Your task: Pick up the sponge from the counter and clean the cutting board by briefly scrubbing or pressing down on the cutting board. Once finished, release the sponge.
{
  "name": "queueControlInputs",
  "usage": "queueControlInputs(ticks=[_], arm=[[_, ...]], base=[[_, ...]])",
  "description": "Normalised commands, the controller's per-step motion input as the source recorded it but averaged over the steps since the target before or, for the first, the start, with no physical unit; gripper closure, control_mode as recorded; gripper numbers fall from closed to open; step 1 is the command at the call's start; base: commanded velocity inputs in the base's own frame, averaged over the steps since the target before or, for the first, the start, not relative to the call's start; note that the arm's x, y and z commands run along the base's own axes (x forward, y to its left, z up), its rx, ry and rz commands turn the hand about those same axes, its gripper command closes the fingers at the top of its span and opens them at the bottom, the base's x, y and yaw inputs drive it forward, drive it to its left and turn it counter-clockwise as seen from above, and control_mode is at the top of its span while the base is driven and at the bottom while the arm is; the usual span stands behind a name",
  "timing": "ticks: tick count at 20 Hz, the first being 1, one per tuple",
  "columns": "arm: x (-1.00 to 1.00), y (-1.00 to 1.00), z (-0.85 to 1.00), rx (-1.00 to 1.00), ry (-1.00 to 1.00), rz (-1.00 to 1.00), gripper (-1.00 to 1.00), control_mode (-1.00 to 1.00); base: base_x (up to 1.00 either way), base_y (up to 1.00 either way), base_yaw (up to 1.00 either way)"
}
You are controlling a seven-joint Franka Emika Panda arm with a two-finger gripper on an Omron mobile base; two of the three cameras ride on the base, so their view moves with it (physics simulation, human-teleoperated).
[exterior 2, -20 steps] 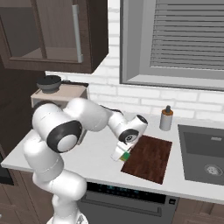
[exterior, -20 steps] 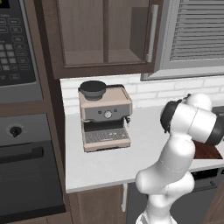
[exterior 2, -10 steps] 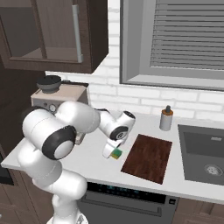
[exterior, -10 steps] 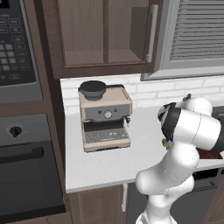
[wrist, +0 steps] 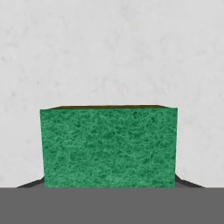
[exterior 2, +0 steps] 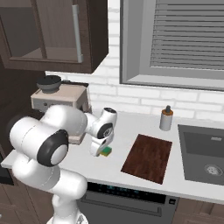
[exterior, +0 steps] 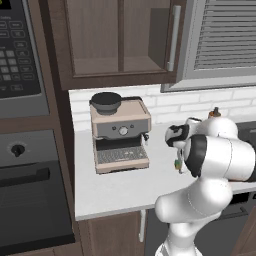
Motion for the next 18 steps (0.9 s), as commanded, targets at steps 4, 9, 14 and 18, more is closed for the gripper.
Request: queueControlInputs(ticks=[4, 9, 14, 18], arm=[[0.18, 0.17, 0.0, -0.1, 0.0, 0.0, -1.0, -1.0], [0.19, 0.0, 0.0, -0.04, 0.0, 0.0, -1.0, -1.0], [0.13, 0.0, 0.0, -0.01, 0.0, 0.0, -1.0, -1.0], [0.03, 0.0, 0.11, 0.0, 0.0, 0.0, -1.0, -1.0]], base=[[0.0, 0.0, 0.0], [0.0, 0.0, 0.0], [0.0, 0.0, 0.0], [0.0, 0.0, 0.0]])
